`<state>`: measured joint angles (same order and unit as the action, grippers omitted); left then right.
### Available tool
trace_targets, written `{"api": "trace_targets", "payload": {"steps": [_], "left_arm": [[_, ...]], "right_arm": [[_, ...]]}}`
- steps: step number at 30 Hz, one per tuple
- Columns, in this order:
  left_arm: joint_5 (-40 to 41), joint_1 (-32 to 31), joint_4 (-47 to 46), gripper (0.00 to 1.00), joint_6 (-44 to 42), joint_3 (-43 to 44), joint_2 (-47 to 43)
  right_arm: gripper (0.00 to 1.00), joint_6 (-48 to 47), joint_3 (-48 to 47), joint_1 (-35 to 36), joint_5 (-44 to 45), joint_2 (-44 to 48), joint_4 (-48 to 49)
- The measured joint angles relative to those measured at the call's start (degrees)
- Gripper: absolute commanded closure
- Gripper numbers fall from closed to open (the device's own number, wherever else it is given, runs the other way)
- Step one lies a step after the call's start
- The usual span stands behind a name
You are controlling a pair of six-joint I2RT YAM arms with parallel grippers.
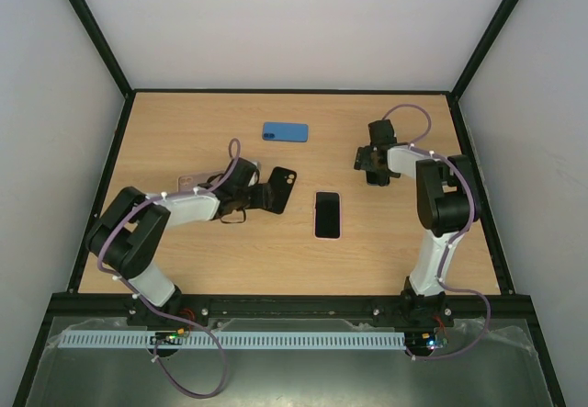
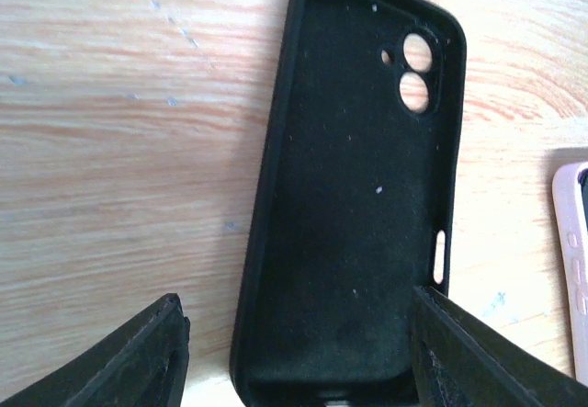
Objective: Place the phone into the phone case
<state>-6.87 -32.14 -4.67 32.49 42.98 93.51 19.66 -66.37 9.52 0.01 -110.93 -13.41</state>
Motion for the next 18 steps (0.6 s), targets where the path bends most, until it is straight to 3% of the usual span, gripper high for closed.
{"api": "trace_targets", "payload": {"steps": [18], "left_arm": [[5.79, -0.09, 2.58, 0.46, -5.62, 9.68, 8.5]], "right_arm": [[0.15, 1.22, -0.81, 0.31, 2.32, -0.83, -0.55]]}}
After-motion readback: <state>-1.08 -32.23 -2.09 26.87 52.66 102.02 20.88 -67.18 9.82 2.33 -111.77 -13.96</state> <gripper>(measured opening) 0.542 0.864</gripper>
